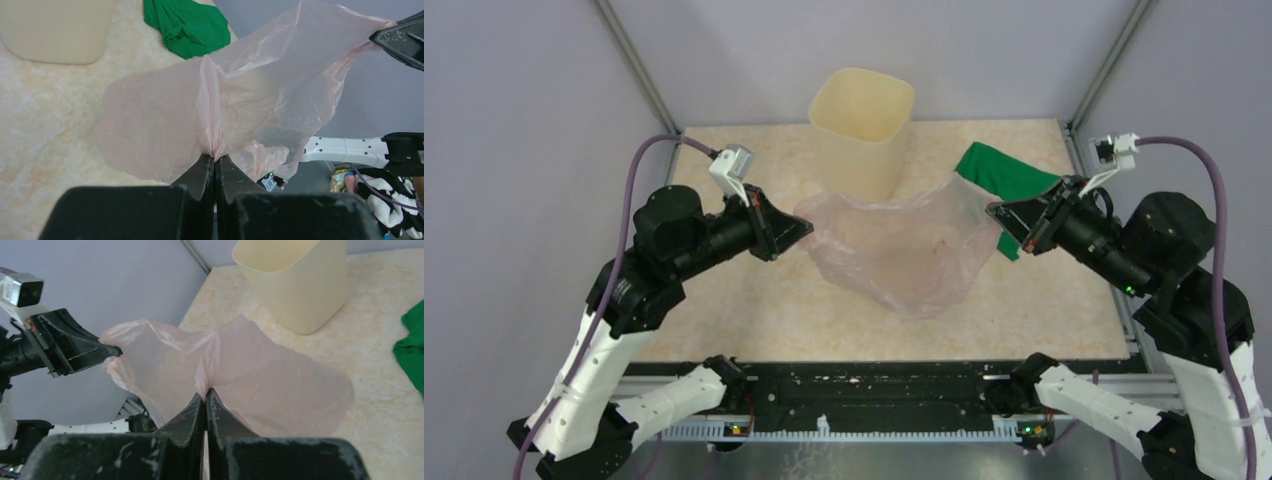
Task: Put the trash bags into the trash bin
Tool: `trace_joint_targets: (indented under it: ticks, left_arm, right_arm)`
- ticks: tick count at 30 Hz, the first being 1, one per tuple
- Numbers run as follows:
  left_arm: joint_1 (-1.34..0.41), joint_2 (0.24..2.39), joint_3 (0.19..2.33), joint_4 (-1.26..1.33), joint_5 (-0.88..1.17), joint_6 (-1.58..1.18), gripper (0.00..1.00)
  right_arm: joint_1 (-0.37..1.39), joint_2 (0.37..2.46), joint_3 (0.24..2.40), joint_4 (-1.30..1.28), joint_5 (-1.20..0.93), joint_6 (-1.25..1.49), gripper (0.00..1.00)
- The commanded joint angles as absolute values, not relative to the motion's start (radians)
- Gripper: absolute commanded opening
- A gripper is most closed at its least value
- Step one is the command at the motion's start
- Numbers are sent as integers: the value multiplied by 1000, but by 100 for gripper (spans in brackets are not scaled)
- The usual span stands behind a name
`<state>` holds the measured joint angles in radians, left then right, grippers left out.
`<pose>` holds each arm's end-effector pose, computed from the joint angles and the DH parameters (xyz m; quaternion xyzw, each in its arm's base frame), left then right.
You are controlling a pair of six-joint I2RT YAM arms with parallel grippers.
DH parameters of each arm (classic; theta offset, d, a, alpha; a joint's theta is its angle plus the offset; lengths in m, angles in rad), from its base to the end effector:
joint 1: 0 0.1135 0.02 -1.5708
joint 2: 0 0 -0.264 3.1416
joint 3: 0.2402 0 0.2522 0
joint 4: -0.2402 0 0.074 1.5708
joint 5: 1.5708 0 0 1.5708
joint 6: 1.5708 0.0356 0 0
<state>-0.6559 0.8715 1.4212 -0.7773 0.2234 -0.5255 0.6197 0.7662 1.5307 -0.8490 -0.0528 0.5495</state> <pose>0.1010 -0.0877 0.4701 0.1199 0.7718 -0.4169 0.4650 0.0593 0.0446 0.5002 -0.0437 0.7350 0.3895 0.5533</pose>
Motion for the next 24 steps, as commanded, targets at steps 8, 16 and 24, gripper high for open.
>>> trace_joint_targets:
  ticks: [8, 16, 24]
  left_arm:
    - [-658, 1054, 1570, -640, 239, -537, 41]
    - [-657, 1111, 1681, -620, 179, -589, 87]
    - [-625, 1212, 1784, -675, -35, -650, 94]
  right_arm:
    - [629, 1010, 1904, -1051, 220, 456, 0]
    - [629, 1166, 2127, -1152, 525, 378, 0]
    - [628, 1208, 2166, -1105, 621, 322, 0]
